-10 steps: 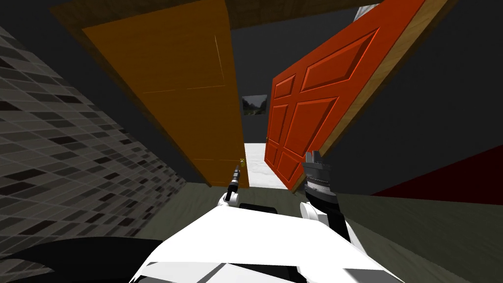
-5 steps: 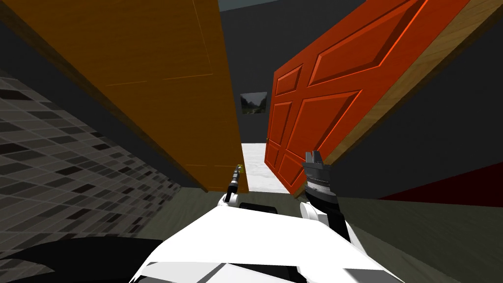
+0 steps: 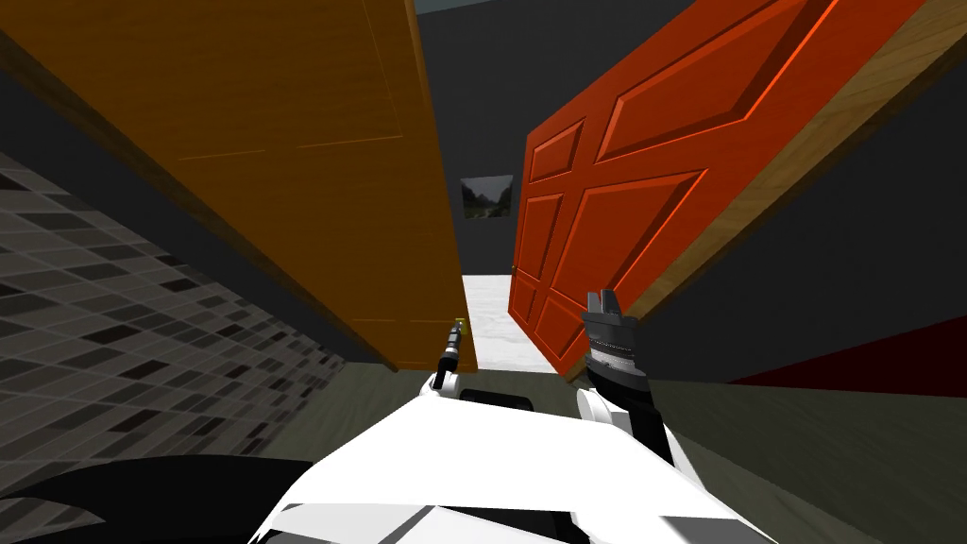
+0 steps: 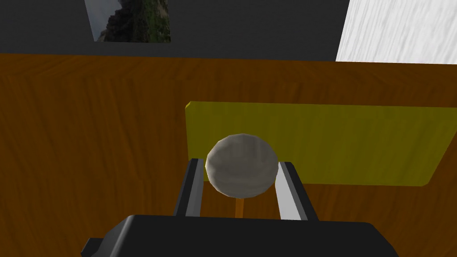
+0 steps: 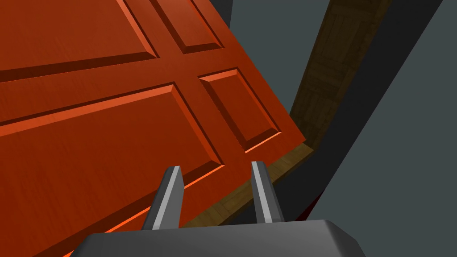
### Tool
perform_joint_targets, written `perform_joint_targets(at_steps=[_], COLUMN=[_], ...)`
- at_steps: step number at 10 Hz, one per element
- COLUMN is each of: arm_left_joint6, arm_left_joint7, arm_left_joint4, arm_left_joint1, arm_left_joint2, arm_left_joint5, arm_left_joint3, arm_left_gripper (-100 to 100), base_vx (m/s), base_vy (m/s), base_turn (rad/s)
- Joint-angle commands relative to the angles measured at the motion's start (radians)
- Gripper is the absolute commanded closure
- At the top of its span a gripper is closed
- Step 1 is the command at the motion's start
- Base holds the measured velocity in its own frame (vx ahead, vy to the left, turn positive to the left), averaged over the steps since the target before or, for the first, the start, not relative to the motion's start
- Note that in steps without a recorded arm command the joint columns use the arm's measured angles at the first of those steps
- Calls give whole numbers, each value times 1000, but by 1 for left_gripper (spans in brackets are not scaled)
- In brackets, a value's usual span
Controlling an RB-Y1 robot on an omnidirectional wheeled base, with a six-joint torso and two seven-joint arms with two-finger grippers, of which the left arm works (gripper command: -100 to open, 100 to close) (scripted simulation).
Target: Push the door open
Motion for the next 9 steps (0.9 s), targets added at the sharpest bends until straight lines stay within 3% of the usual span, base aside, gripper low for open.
perform_joint_targets(at_steps=[1, 4, 9], arm_left_joint6=[-2, 1, 2], arm_left_joint7=[0, -6, -30], arm_left_joint4=[-1, 2, 5], arm_left_joint1=[0, 0, -7], arm_left_joint2=[0, 8, 32], arm_left_joint5=[0, 4, 25], arm_left_joint3=[0, 8, 48], arm_left_gripper=[100, 100, 100], base_vx=[-9, 31, 200], base_vy=[1, -1, 0], base_turn=[0, 5, 65])
